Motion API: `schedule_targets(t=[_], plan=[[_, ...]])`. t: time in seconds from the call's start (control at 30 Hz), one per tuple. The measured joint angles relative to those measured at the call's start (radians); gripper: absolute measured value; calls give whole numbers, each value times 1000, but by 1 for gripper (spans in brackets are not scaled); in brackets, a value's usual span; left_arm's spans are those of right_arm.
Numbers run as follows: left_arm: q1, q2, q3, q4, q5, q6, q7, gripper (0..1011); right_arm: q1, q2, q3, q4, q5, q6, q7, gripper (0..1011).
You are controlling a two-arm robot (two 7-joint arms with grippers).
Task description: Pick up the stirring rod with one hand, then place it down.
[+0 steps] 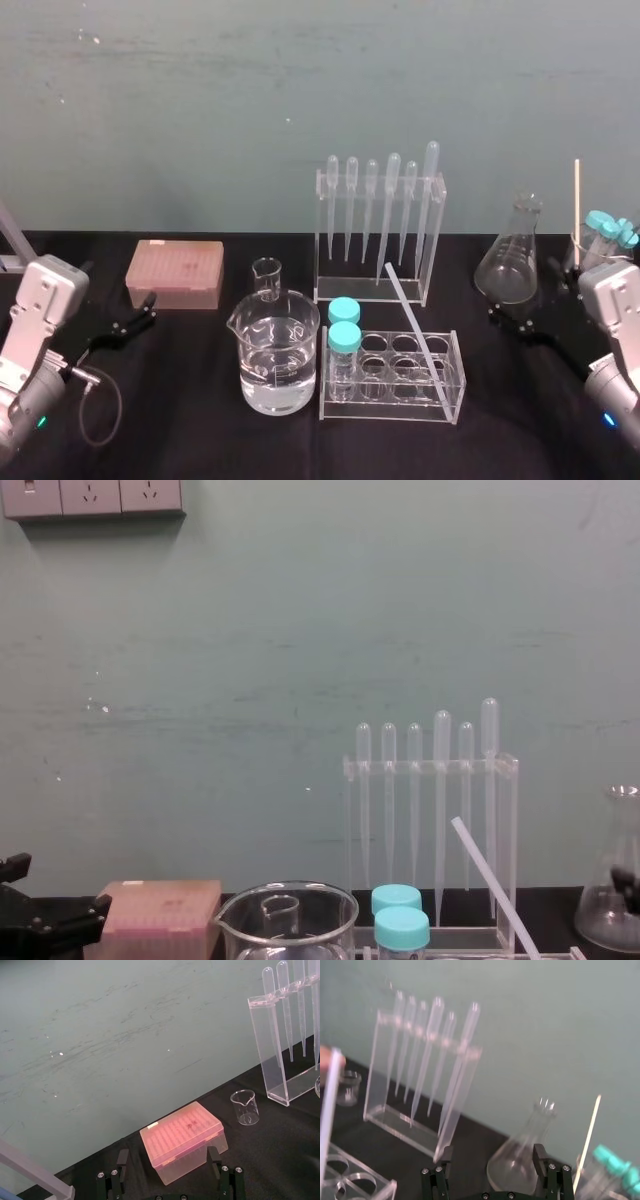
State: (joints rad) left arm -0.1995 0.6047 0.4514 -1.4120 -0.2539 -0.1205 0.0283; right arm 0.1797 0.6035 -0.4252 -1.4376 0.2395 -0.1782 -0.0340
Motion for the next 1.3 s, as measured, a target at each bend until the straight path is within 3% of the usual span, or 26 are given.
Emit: schedule_targets(t=[0.2, 0.37, 0.43, 0.53, 0.73, 0.77, 0.9, 0.97, 1.0, 1.07, 1.2, 1.3], plan=[[0, 0, 0, 0, 0, 0, 0, 1000, -31, 5, 27, -50, -37, -104, -16, 1003], [0, 0, 0, 0, 0, 0, 0, 1000, -45, 8, 33, -83, -103, -207, -27, 1004], [0, 0, 0, 0, 0, 0, 0, 1000, -34, 7, 26, -81, -97, -235, 11, 1003], [0, 0, 0, 0, 0, 0, 0, 1000, -15, 3, 15, -70, -44, -242, 79, 1003], [0, 0, 0, 0, 0, 0, 0, 1000, 48, -19, -14, -19, 143, -174, 299, 1003], [0, 0, 0, 0, 0, 0, 0, 1000, 64, -25, -20, -5, 186, -143, 351, 1003], [0, 0, 0, 0, 0, 0, 0, 1000, 95, -37, -32, 23, 262, -75, 449, 1003], [0, 0, 0, 0, 0, 0, 0, 1000, 124, -49, -42, 50, 320, 0, 527, 1003], [0, 0, 0, 0, 0, 0, 0, 1000, 124, -49, -42, 50, 320, 0, 527, 1003], [0, 0, 0, 0, 0, 0, 0, 1000, 150, -62, -50, 79, 362, 70, 587, 1003], [0, 0, 0, 0, 0, 0, 0, 1000, 177, -76, -59, 114, 389, 143, 635, 1003], [0, 0, 0, 0, 0, 0, 0, 1000, 188, -84, -61, 131, 392, 173, 644, 1003]])
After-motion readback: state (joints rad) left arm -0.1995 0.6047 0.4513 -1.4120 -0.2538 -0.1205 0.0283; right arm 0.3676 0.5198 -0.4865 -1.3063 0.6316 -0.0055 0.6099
